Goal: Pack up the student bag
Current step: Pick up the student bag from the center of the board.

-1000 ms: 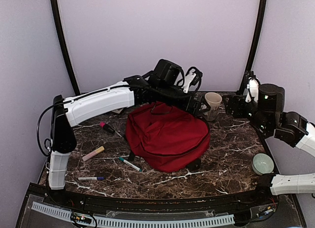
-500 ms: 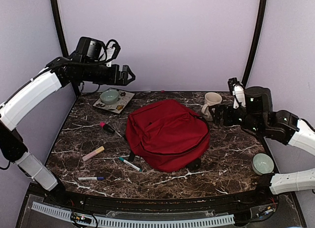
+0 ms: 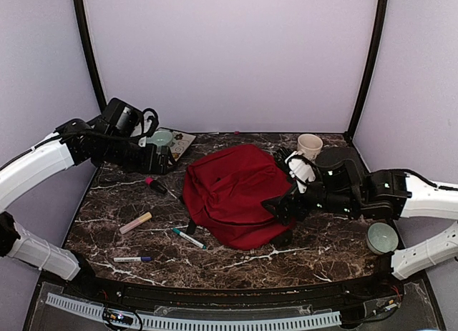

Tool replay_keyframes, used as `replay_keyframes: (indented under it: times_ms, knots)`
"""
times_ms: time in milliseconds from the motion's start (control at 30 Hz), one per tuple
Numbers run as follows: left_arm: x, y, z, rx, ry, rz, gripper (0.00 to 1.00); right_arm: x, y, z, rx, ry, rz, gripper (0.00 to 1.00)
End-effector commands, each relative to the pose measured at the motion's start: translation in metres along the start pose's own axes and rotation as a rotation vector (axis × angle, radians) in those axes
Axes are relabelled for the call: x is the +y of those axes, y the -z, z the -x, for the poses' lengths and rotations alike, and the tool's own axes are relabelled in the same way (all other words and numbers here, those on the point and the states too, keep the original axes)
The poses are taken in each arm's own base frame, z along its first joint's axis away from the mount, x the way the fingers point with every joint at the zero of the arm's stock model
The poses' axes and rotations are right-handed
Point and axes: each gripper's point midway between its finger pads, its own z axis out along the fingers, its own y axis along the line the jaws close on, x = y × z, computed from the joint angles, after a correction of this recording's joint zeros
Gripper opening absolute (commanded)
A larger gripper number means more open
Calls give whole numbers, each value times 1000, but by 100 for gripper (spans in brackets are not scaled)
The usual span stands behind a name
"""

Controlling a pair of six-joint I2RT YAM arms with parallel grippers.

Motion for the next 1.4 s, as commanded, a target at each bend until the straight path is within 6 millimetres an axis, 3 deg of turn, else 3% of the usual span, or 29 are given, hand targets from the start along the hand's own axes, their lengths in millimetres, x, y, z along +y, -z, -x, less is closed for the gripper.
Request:
replay_keyframes:
  times_ms: [0,200,467,733,800,900,1067,1167,1367]
  knots:
    - [2,14,-23,57,112,-28,98,45,9,24,-77,101,172,100]
    - [9,15,-47,151,150,0,91,87,-1,6,-16,224,275,100]
    - [9,29,-57,157,186,-26,90,95,-41,-9,47,351,227,100]
    - [15,31,-72,158,219,-30,89,108,-81,-3,68,413,218,97]
    - [15,30,-75,163,228,-30,89,106,-90,-10,96,401,214,89]
    - [17,27,-79,171,237,-28,88,101,-100,-23,147,378,198,59]
    - [17,21,-84,183,240,-31,88,94,-100,-42,209,377,184,38]
    - [16,16,-83,188,236,-33,88,91,-92,-44,212,382,196,2]
    - [9,7,-75,193,218,-49,88,74,-69,-36,205,391,160,0]
